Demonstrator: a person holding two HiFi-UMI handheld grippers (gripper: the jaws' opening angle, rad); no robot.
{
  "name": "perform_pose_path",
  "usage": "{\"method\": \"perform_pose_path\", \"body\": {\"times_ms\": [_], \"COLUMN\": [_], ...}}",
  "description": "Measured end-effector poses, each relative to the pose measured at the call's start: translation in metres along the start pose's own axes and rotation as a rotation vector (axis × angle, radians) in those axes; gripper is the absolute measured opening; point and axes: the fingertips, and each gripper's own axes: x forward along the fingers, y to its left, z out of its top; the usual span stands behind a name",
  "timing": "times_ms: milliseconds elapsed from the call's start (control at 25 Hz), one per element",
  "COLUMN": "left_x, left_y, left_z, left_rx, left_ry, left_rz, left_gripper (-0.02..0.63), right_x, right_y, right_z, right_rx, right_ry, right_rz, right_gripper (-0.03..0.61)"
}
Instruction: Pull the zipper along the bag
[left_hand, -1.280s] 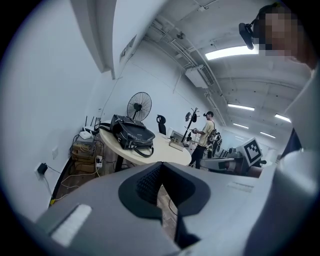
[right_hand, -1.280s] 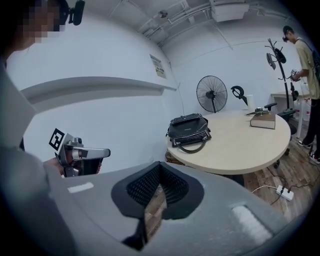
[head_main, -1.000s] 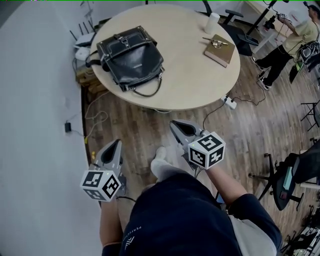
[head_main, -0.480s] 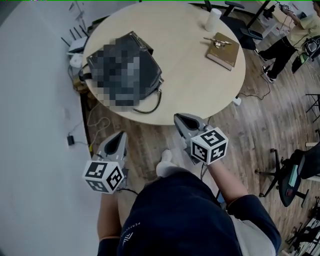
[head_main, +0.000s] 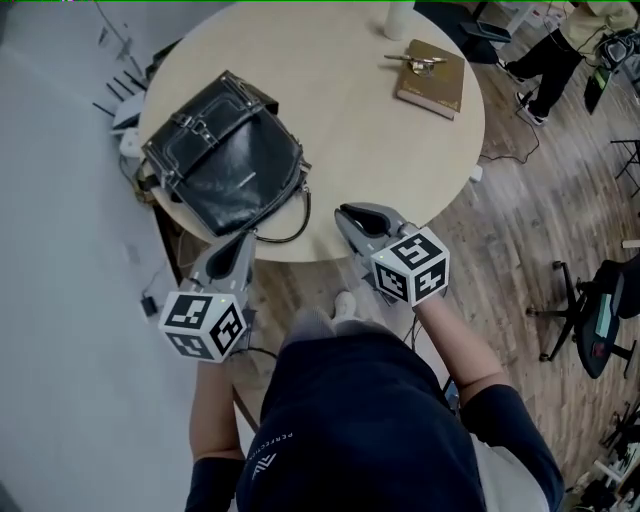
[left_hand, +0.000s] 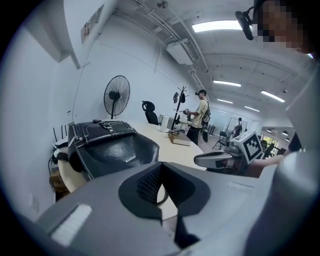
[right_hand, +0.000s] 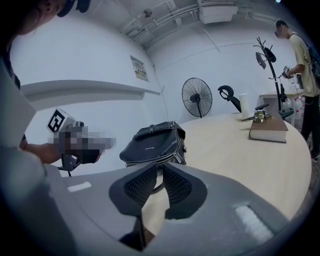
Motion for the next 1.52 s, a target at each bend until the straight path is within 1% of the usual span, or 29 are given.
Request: {"method": "perform_pose_path", "body": {"times_ms": [120, 320, 440, 600, 880, 1000, 1160, 1360, 1520], "left_x": [0.02, 0.047, 0.061, 0.085, 0.118, 0.13, 0.143, 0.152, 0.155], "left_y": [0.001, 0.002, 0.006, 0.014, 0.015, 0.014, 0.015, 0.017, 0.017], "left_z": [0.013, 0.042, 0.056, 0.065, 0.067, 0.069, 0.069, 0.065, 0.062], "left_rx": [0.045, 0.127, 0.181, 0.232, 0.29, 0.315, 0.336, 0.34, 0.341], "left_ry": [0.023, 0.072, 0.118, 0.171, 0.254, 0.277, 0.305, 0.331, 0.352], "left_rz": [-0.037, -0.124, -0.185, -0.251, -0.355, -0.385, -0.409, -0.432, -0.444], "left_gripper": [0.017, 0.017, 0.017, 0.017, 0.017, 0.017, 0.018, 0.018, 0.018], "right_x": [0.007, 0.018, 0.028, 0.046, 0.075, 0.084, 0.094, 0.107, 0.115], "right_y": [-0.004, -0.006, -0.006, -0.016, -0.026, -0.03, -0.033, -0.025, -0.023], "right_z": [0.004, 0.009, 0.012, 0.013, 0.01, 0.01, 0.008, 0.008, 0.013], "right_rx": [-0.008, 0.031, 0.048, 0.06, 0.089, 0.056, -0.02, -0.102, -0.188], "right_ry": [-0.009, -0.013, -0.018, -0.027, -0.013, 0.011, 0.06, 0.097, 0.125], "right_rz": [-0.013, -0.042, -0.071, -0.087, -0.073, -0.075, -0.072, 0.0, 0.057], "right_gripper": [0.043, 0.049, 0.057, 0.057, 0.06, 0.066, 0.075, 0.097, 0.11]}}
